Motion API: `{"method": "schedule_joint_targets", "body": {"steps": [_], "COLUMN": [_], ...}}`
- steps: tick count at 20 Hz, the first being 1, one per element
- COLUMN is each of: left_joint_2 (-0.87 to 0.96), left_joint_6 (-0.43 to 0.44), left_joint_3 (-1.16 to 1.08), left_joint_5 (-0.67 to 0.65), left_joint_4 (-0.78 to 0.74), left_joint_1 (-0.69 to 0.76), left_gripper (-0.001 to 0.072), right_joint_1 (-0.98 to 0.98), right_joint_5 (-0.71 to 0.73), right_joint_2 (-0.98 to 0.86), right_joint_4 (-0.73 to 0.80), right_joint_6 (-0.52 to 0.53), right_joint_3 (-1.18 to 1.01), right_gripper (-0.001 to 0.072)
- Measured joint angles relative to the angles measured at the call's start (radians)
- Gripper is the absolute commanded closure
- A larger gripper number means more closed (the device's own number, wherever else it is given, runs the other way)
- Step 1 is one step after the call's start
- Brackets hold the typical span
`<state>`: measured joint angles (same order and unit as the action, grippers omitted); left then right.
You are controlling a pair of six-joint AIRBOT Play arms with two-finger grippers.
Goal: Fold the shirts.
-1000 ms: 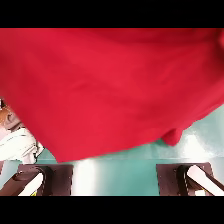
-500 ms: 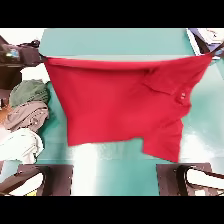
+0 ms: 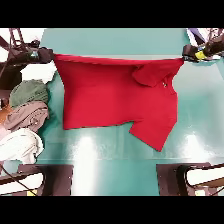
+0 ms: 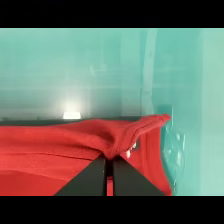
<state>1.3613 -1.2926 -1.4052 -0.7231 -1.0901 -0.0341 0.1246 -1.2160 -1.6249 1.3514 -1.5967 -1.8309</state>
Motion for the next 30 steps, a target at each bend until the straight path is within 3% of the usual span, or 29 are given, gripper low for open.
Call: {"method": "schedule_joint_targets", "body": {"steps": [4,12,13,14,15,16,17,24,30], "left_joint_2": [0.056,0.156,0.164,0.171,0.176,0.180,0.183,0.142,-0.113], "left_joint_6": [0.018,0.019,0.012,0.001,-0.015,-0.037,-0.058,-0.132,-0.139], "left_joint_3": [0.000,0.002,0.002,0.002,0.002,0.002,0.002,0.056,0.457], "left_joint_5": [-0.006,-0.333,-0.353,-0.364,-0.374,-0.381,-0.391,-0.564,-0.467], "left_joint_4": [-0.021,-0.130,-0.137,-0.143,-0.151,-0.159,-0.171,-0.265,-0.201], "left_joint_1": [0.000,0.000,-0.001,0.000,-0.001,-0.001,-0.001,-0.024,-0.032], "left_gripper": [0.0682,0.0681,0.0625,0.0336,0.0154,0.0216,0.0224,0.0223,0.0223], "right_joint_1": [-0.004,-0.012,-0.015,-0.017,-0.018,-0.018,-0.020,0.027,0.077], "right_joint_5": [0.021,-0.041,-0.037,-0.035,-0.032,-0.033,-0.035,-0.152,-0.275], "right_joint_2": [-0.056,-0.084,-0.084,-0.085,-0.085,-0.085,-0.084,0.015,0.115], "right_joint_4": [0.007,0.015,0.015,0.013,0.013,0.013,0.011,0.003,-0.078], "right_joint_6": [0.013,0.048,0.050,0.051,0.051,0.052,0.053,0.076,0.145], "right_joint_3": [0.003,0.163,0.186,0.208,0.225,0.238,0.248,0.270,0.273], "right_gripper": [0.0700,0.0694,0.0690,0.0587,0.0355,0.0317,0.0318,0.0327,0.0327]}}
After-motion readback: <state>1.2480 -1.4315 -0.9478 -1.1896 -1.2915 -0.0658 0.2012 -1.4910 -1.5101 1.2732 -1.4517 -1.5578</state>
